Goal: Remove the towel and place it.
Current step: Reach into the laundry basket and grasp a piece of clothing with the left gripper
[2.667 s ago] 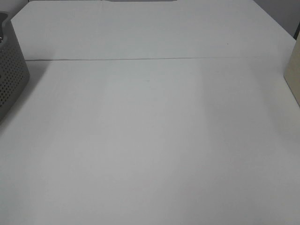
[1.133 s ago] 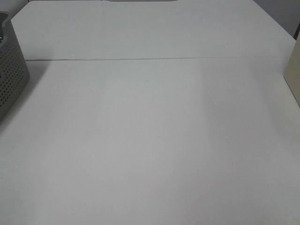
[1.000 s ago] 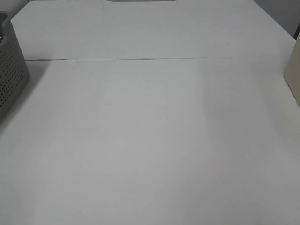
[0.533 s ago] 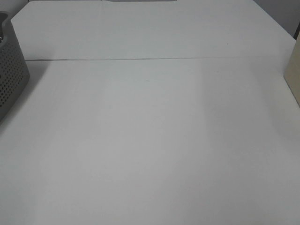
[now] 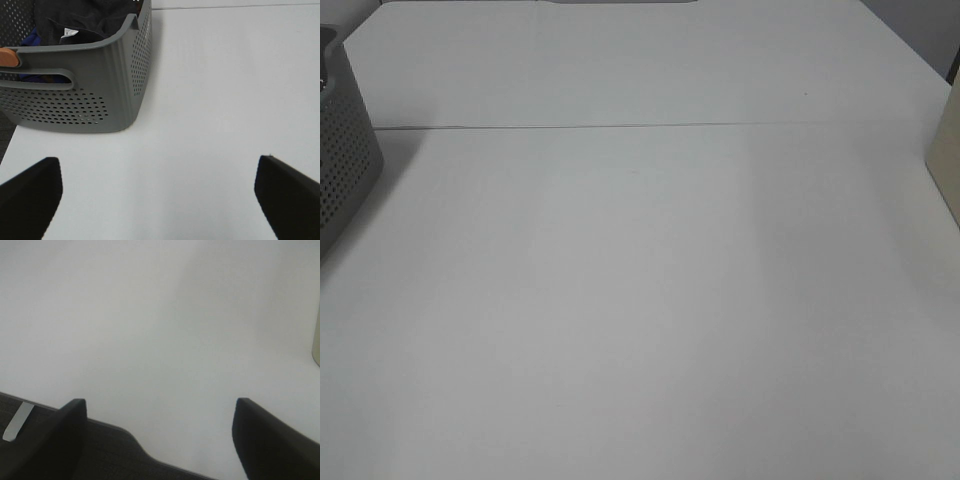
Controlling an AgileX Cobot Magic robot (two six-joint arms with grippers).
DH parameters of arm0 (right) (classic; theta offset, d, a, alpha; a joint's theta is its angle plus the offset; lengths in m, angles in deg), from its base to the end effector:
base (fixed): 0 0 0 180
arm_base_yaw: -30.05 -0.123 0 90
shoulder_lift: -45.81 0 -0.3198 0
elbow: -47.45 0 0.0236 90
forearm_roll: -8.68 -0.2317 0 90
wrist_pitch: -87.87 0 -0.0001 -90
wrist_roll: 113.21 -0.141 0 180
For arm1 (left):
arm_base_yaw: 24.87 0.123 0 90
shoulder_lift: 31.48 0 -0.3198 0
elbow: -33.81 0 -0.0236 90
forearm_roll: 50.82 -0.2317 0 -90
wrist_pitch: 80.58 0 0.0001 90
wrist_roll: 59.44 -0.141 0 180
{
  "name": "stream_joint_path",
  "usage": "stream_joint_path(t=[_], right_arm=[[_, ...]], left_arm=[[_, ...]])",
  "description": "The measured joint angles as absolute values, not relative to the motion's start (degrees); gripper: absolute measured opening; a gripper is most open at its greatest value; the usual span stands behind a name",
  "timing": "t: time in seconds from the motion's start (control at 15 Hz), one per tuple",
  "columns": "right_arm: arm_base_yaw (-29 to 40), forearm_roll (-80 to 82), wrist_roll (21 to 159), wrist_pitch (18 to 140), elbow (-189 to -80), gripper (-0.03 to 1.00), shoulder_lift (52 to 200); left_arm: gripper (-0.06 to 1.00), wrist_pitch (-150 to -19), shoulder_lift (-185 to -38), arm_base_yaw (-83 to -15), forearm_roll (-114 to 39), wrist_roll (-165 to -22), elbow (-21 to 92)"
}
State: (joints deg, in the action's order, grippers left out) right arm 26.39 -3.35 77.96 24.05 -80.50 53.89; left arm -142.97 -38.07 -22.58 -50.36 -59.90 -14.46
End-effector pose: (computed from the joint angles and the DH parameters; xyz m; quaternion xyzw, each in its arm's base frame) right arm -0.0136 0.0256 0.2274 -0.1166 0.8701 0.0739 0.4731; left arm -0.0164 -0.0017 0.2477 -0.0134 0.8537 0.0085 0.5206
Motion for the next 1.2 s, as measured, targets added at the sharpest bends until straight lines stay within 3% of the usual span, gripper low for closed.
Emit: stream_joint_path(t=[0.8, 1.2], right_arm=[[26.4, -3.4, 78.0, 24.0, -80.5, 0.76, 53.9], [26.4, -3.4, 78.0, 24.0, -80.5, 0.76, 53.9]], left_arm=[[0.99, -144.6, -39.3, -22.6, -50.8, -63.1, -13.0], [0.99, -150.3, -67.7, -22.6, -53.8, -89.1, 5.9]])
